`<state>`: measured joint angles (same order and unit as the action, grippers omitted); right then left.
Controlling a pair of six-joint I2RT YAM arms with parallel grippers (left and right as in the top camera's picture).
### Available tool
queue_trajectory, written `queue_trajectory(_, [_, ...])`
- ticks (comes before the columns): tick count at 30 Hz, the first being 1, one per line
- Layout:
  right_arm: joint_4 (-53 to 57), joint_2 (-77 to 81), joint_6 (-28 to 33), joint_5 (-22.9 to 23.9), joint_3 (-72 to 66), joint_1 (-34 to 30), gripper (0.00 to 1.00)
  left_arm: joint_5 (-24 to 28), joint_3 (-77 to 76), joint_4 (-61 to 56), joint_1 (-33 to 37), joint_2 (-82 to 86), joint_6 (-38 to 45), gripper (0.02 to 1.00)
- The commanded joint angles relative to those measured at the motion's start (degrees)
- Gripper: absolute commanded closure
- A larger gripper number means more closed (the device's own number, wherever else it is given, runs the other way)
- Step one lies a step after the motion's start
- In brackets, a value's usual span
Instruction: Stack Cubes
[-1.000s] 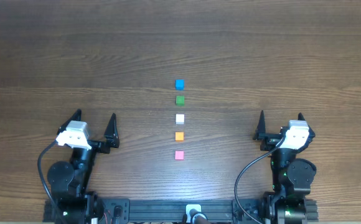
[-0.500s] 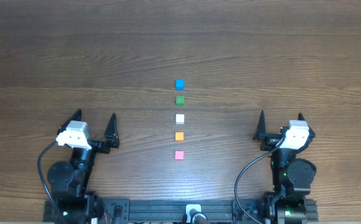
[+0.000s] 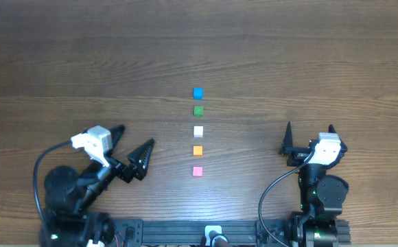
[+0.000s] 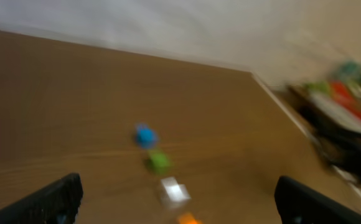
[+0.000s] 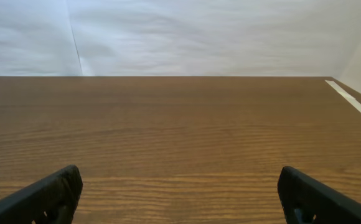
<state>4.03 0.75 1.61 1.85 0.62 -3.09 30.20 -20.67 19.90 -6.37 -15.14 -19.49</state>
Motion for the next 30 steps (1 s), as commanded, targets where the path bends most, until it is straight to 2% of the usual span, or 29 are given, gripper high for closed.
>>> queue_trajectory(1, [0.13, -0.46, -0.04, -0.52, -0.33, 0.46, 0.007, 4.28, -15.26, 13.35, -5.75, -9.81, -3.52, 0.027])
queue_trajectory(2, [0.13, -0.46, -0.04, -0.52, -0.33, 0.46, 0.009, 2.25, -21.57, 20.96, -8.24, -14.53, -4.68, 0.027])
queue_trajectory(7, [0.13, -0.46, -0.04, -0.52, -0.33, 0.46, 0.007, -5.49, -29.42, 31.23, -14.29, -23.65, -13.16, 0.038])
queue_trajectory(12, [0.13, -0.46, -0.04, -0.52, -0.33, 0.46, 0.007, -11.37, -29.70, 30.95, -23.76, -30.56, -21.40, 0.038])
queue_trajectory(14, [0.13, -0.46, -0.04, -0.52, -0.33, 0.46, 0.009, -17.70, -29.70, 30.93, -31.69, -35.21, -28.83, 0.027])
queue_trajectory(19, [0.13, -0.46, -0.04, -0.52, -0.33, 0.46, 0.007, -26.62, -29.70, 30.16, -44.15, -42.51, -38.99, 0.023])
queue_trajectory(24, [0.13, -0.46, -0.04, -0.52, -0.33, 0.46, 0.007, -38.49, -29.70, 29.92, -55.78, -52.78, -50.10, 0.025])
queue_trajectory(30, [0.13, -0.46, -0.04, -0.52, -0.33, 0.46, 0.009, -41.72, -29.70, 27.69, -58.55, -62.49, -53.27, 0.027])
